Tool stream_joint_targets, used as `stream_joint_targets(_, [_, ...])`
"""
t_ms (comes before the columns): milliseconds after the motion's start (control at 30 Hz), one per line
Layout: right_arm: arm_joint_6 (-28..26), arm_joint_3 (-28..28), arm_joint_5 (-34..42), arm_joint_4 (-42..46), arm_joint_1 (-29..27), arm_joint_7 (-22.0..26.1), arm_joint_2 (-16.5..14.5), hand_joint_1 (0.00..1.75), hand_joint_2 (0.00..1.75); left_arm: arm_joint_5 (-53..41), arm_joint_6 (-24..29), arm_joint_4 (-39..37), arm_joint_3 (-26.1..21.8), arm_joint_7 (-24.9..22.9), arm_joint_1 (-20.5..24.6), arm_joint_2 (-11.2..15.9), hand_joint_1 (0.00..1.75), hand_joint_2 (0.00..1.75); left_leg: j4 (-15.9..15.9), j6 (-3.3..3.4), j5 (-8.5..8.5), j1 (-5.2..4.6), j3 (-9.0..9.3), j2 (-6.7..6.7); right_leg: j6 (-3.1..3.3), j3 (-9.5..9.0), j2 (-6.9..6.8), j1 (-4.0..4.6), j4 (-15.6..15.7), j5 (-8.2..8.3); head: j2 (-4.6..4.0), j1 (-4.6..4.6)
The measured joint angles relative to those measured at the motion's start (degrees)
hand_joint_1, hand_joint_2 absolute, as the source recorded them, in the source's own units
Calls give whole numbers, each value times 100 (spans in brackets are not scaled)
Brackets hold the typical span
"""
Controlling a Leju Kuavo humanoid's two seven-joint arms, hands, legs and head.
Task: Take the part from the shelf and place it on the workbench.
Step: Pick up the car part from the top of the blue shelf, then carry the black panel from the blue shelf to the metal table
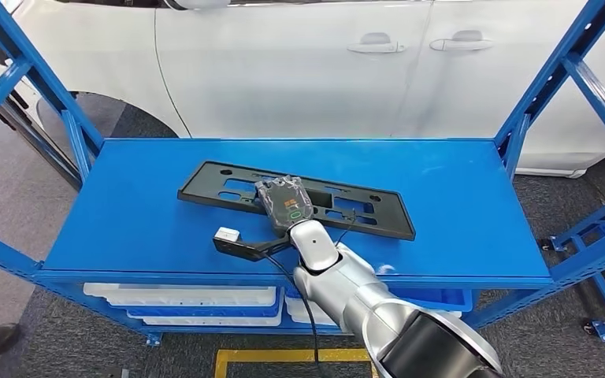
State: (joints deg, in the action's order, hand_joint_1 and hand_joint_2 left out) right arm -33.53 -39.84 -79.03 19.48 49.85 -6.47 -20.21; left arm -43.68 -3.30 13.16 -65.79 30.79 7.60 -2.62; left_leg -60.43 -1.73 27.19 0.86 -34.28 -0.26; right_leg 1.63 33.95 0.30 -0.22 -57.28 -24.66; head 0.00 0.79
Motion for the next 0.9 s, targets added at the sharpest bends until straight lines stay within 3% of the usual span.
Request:
stream_joint_targets(100, [-434, 258, 435, 343, -36, 500, 4, 175, 175, 124, -46, 0, 3, 187, 7, -1, 0, 175, -1151, -65, 519, 22, -540, 4, 31, -1, 2, 3, 0, -3, 0, 12])
stream_joint_targets(133, [-506, 411, 705, 564, -81, 845, 11, 175, 175, 200, -54, 0, -1, 257, 6, 0, 0, 175, -1379, -74, 564, 24, -659, 4, 36, -4, 6, 6, -5, -9, 0, 12])
stream_joint_targets(233, [-539, 712, 1277, 1001, -181, 1566, 16, 175, 175, 338, -44, 0, -14, 346, 6, 0, 0, 175, -1401, -76, 451, 26, -692, 5, 39, -17, 16, 7, -14, -22, 0, 14])
stream_joint_targets(367, [-539, 722, 1298, 1015, -185, 1589, 16, 175, 175, 343, -41, 0, -15, 348, 6, 0, 0, 175, -1383, -76, 438, 26, -684, 5, 39, -19, 17, 7, -14, -23, 0, 15])
stream_joint_targets(433, [-535, 774, 1436, 1104, -208, 1718, 16, 175, 175, 375, -31, 0, -20, 366, 8, 0, 0, 175, -1284, -73, 375, 26, -640, 5, 37, -24, 18, 7, -16, -27, 0, 15])
stream_joint_targets(467, [-442, 943, 2069, 1531, -291, 2075, 28, 175, 175, 473, -27, 0, -55, 443, 12, 2, 0, 175, -893, -60, 182, 27, -463, 5, 20, -45, 15, 7, -23, -49, 0, 14])
stream_joint_targets(500, [-300, 1141, 2871, 2097, -403, 2463, 56, 175, 175, 581, -31, 0, -95, 527, 14, 3, 0, 175, -500, -43, 16, 20, -265, 1, -4, -62, 7, 17, -31, -73, 0, 14])
stream_joint_targets(533, [72, 1402, 4168, 3148, -632, 2910, 164, 175, 175, 710, -52, 0, -149, 625, -15, 7, 0, 175, -111, 3, -138, 7, -84, -7, -45, -76, -5, 26, -39, -96, 0, 12])
stream_joint_targets(567, [643, 1637, 5680, 4656, -1049, 3352, 368, 175, 175, 834, -113, 0, -216, 746, -57, 11, 0, 175, 234, 88, -261, 1, 74, -13, -119, -28, -15, 29, -183, -220, 0, 8])
stream_joint_targets(633, [1706, 1845, 7678, 7140, -1843, 3820, 814, 175, 175, 935, -212, 0, -294, 861, -142, 16, 0, 175, 291, 238, -238, -13, 84, -22, -244, 281, -23, 17, -837, -598, 0, 0])
stream_joint_targets(667, [2057, 1867, 8160, 7957, -2177, 4002, 985, 175, 175, 958, -238, 0, -319, 892, -153, 16, 0, 175, 303, 286, -239, -12, 88, -18, -287, 508, -22, 7, -1308, -824, 0, -4])
stream_joint_targets(700, [2243, 1859, 8314, 8300, -2349, 4069, 1083, 175, 175, 962, -227, 0, -327, 876, -153, 16, 0, 175, 300, 293, -232, -18, 90, -16, -296, 682, -22, 2, -1644, -927, 0, -5])
stream_joint_targets(733, [2404, 1846, 8429, 8595, -2510, 4114, 1168, 175, 175, 966, -213, 0, -332, 851, -151, 15, 0, 175, 295, 298, -225, -22, 93, -15, -294, 759, -22, 1, -1766, -908, 0, -6])
stream_joint_targets(767, [2550, 1821, 8515, 8862, -2652, 4151, 1249, 175, 175, 968, -197, 0, -336, 818, -147, 13, 0, 175, 289, 299, -215, -26, 100, -15, -284, 723, -23, 1, -1654, -780, 0, -6])
stream_joint_targets(833, [2732, 1762, 8583, 9261, -2822, 4198, 1369, 175, 175, 967, -173, 0, -336, 769, -134, 9, 0, 175, 275, 286, -193, -32, 121, -15, -240, 357, -25, 4, -860, -365, 0, -6])
stream_joint_targets(900, [2813, 1715, 8602, 9553, -2911, 4222, 1451, 175, 175, 966, -158, 0, -336, 748, -119, 4, 0, 175, 256, 249, -169, -54, 126, -16, -191, 54, -25, 25, -219, -130, 0, -2])
